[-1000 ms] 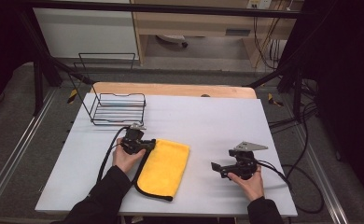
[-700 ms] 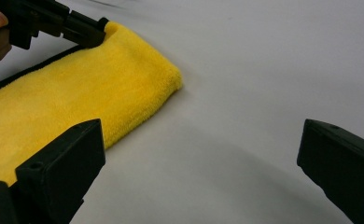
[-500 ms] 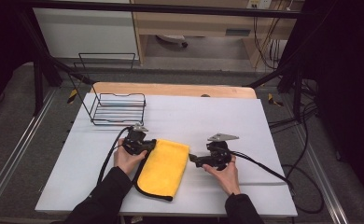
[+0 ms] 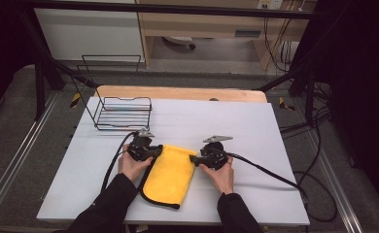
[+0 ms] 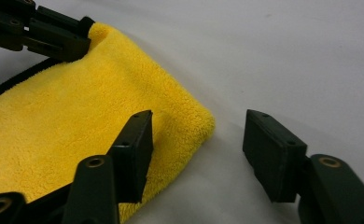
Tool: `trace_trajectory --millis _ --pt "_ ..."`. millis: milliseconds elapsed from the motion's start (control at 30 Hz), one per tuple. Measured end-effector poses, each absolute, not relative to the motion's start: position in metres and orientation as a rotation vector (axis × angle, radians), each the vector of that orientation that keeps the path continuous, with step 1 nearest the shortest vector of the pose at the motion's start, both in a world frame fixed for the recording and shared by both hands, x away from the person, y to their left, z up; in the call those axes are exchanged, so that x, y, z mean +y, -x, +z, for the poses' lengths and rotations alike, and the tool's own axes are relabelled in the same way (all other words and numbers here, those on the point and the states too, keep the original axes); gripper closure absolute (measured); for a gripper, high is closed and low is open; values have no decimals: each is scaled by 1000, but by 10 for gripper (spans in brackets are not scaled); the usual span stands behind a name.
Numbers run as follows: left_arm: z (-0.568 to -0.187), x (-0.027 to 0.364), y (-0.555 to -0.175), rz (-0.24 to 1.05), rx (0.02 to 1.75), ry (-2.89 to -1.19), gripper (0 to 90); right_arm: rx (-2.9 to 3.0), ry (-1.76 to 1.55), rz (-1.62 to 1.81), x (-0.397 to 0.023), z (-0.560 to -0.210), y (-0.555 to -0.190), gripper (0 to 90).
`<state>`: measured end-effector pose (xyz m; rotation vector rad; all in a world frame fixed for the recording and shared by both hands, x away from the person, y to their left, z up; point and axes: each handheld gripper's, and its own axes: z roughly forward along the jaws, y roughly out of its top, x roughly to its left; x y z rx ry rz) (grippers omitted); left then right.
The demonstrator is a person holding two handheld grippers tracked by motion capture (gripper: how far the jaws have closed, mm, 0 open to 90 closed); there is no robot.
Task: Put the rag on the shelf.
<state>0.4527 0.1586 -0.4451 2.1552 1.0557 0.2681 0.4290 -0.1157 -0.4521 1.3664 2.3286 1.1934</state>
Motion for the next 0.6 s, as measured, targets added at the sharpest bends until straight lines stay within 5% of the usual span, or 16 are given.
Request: trace_trajectory --millis 400,600 --pt "-445 160 -453 254 1054 -2152 754 2341 -1477 1260 -111 -455 -429 714" --pt "-445 162 -455 230 1067 -2136 764 2333 -1496 1271 -111 -454 -429 776"
